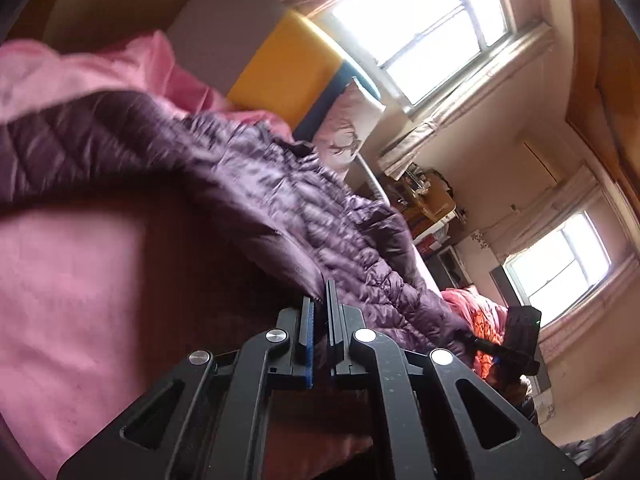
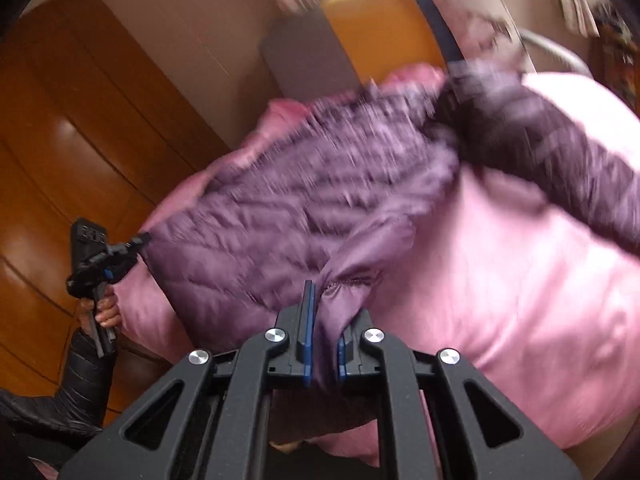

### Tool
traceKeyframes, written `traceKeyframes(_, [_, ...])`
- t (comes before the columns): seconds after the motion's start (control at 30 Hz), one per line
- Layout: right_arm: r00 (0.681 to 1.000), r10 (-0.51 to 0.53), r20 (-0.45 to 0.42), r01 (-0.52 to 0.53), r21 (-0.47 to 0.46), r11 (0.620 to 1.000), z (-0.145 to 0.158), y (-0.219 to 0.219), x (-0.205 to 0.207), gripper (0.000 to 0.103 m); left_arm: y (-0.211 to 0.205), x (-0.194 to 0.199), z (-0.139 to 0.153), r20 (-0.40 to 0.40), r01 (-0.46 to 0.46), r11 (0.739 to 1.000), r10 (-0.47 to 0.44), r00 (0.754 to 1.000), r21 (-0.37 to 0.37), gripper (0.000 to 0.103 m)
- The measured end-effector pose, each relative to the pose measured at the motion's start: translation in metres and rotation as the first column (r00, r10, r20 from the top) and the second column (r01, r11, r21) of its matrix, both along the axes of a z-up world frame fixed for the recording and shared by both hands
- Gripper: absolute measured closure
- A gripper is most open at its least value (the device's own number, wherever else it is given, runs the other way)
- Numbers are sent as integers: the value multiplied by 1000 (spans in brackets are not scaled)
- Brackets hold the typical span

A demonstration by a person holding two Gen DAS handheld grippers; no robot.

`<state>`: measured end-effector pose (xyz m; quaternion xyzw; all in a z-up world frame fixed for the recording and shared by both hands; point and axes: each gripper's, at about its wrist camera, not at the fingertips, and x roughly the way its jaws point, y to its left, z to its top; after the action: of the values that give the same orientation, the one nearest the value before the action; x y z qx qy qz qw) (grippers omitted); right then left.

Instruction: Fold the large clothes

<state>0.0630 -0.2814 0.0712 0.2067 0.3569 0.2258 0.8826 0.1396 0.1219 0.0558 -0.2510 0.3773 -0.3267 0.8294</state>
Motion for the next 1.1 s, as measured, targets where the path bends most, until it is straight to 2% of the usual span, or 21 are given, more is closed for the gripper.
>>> traceKeyframes(0.07, [998, -12, 69, 7, 69, 998, 20, -8, -12, 96, 1, 1, 27, -1, -9, 1000, 9, 1000, 1, 100])
traceKeyframes(0.1, [997, -25, 79, 19, 71, 997, 23, -14, -17, 96, 9, 1, 39, -15, -25, 999, 25, 1000, -20, 100])
traceKeyframes(0.17, [998, -58, 35, 57, 25, 998, 11, -16, -20, 96, 23, 4, 47, -69, -42, 996, 37, 997, -80, 100])
traceKeyframes(0.23, [997, -60, -45, 60, -10, 998, -13, -15, -22, 96, 34, 1, 45, -59, -100, 995, 100, 993, 14, 100])
traceKeyframes(0.27, [994, -63, -88, 59, -47, 997, -28, -12, -24, 96, 36, -1, 38, -72, -109, 993, 112, 991, 41, 100])
traceKeyframes(0.37, [978, -53, -200, 33, -102, 994, -65, -4, -30, 96, 46, -9, -4, -172, -102, 992, 114, 978, 77, 84])
traceKeyframes(0.43, [966, -67, -249, 30, -151, 988, -88, -5, -31, 94, 52, -21, -35, -218, -104, 989, 126, 968, 106, 84])
traceKeyframes(0.47, [961, -82, -263, 39, -168, 985, -97, -10, -31, 90, 53, -25, -46, -242, -102, 990, 122, 962, 94, 84])
traceKeyframes(0.5, [956, -103, -274, 54, -178, 982, -104, -14, -30, 79, 57, -36, -62, -263, -105, 989, 128, 956, 100, 73])
traceKeyframes(0.53, [954, -117, -276, 70, -174, 982, -106, -19, -28, 51, 59, -44, -75, -267, -117, 987, 143, 953, 112, 66])
traceKeyframes(0.57, [954, -138, -265, 93, -173, 980, -109, -26, -29, 40, 61, -46, -81, -269, -131, 985, 157, 950, 111, 49])
traceKeyframes(0.6, [955, -150, -256, 108, -170, 980, -111, -29, -25, 34, 64, -55, -93, -278, -151, 985, 170, 945, 89, 44])
traceKeyframes(0.67, [951, -148, -270, 106, -164, 981, -119, -31, -20, 34, 61, -65, -108, -302, -140, 989, 150, 942, 53, 44])
traceKeyframes(0.73, [951, -132, -281, 79, -190, 979, -124, -22, -6, 36, 53, -77, -117, -299, -106, 993, 117, 947, 53, 45])
traceKeyframes(0.77, [949, -122, -292, 64, -201, 978, -129, -18, -3, 39, 47, -80, -120, -295, -77, 995, 90, 951, 55, 54])
traceKeyframes(0.8, [946, -104, -307, 41, -205, 978, -136, -13, 0, 53, 37, -83, -121, -291, -36, 996, 57, 955, 75, 68])
traceKeyframes(0.83, [946, -86, -311, 21, -207, 978, -137, -8, 1, 73, 29, -84, -121, -285, -7, 994, 39, 958, 112, 77])
traceKeyframes(0.87, [950, -74, -303, 9, -210, 978, -135, -4, 0, 82, 23, -88, -119, -272, 10, 989, 30, 962, 146, 90])
traceKeyframes(0.9, [959, -60, -277, -1, -214, 977, -127, 0, -3, 92, 19, -89, -115, -259, 17, 990, 20, 966, 139, 96])
traceKeyframes(1.03, [985, -51, -165, 23, -167, 986, -88, -8, -20, 97, 35, -99, -74, -168, -6, 999, 13, 986, 45, 99])
traceKeyframes(1.1, [987, -67, -149, 36, -202, 979, -85, -13, -26, 97, 32, -106, -68, -154, -7, 994, 23, 988, 107, 100])
